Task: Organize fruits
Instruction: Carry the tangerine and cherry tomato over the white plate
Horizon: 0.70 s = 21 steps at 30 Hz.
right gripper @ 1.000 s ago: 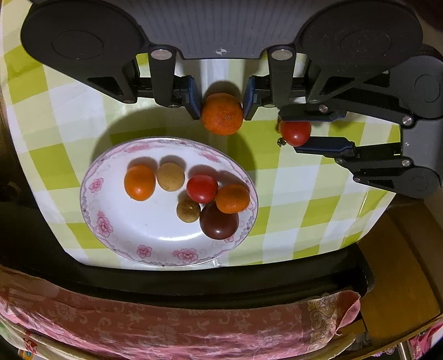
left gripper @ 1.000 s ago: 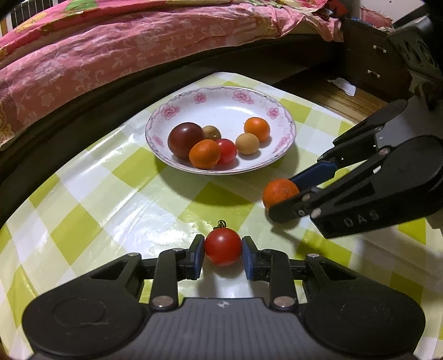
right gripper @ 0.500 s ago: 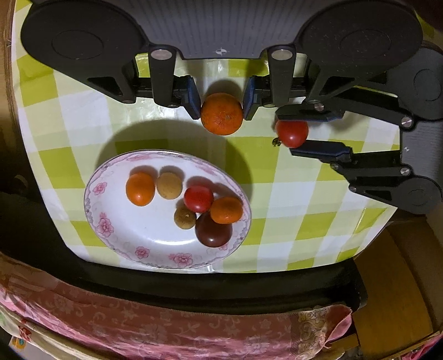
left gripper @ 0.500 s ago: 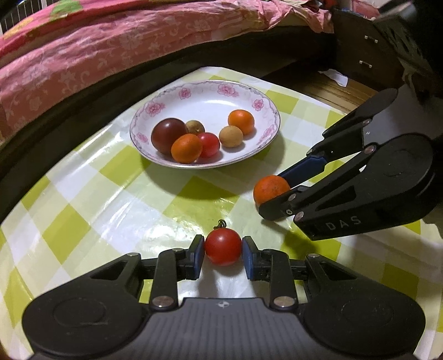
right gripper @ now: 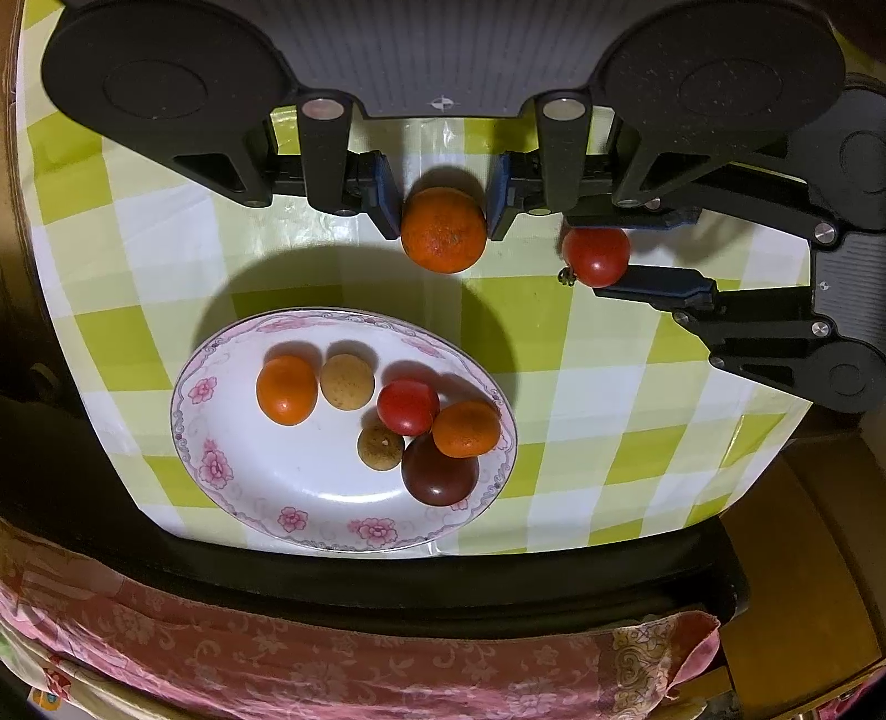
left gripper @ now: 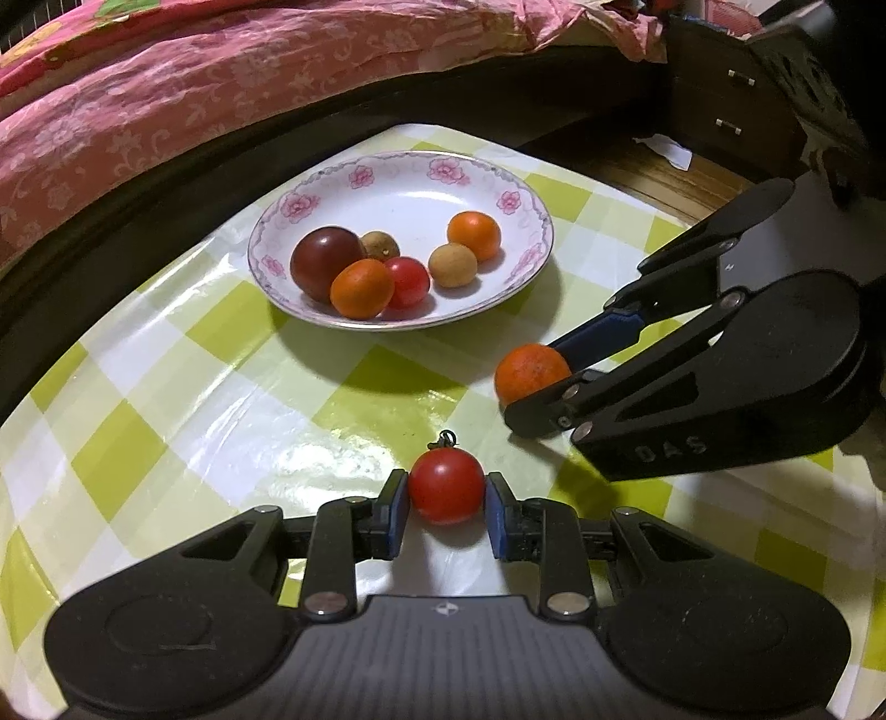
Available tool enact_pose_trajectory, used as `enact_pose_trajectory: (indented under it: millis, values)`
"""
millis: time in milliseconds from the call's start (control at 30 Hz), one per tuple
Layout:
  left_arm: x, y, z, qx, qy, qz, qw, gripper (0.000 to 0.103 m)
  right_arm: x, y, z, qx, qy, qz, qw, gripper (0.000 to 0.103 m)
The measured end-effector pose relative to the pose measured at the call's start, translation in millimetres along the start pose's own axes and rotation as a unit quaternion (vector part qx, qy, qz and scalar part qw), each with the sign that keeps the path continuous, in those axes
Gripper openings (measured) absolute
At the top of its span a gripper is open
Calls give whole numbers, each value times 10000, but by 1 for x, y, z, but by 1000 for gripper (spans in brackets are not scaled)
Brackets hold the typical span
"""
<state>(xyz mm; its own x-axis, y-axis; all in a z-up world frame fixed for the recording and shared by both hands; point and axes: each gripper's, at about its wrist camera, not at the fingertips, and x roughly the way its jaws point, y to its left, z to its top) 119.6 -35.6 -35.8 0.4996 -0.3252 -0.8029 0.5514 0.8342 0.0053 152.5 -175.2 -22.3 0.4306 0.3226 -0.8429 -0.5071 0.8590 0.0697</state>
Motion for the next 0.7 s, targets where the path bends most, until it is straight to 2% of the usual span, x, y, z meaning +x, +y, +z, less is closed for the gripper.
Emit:
enact_pose_trajectory:
  millis: [367, 700]
  values:
    - [-6, 5, 13, -86, -174, 216, 9996, 36, -6, 4, 4, -34, -98, -75, 9999, 29]
    - [-7, 7, 49, -98, -613, 369, 9974, 36, -25, -14, 21, 202, -561, -214, 9980, 29]
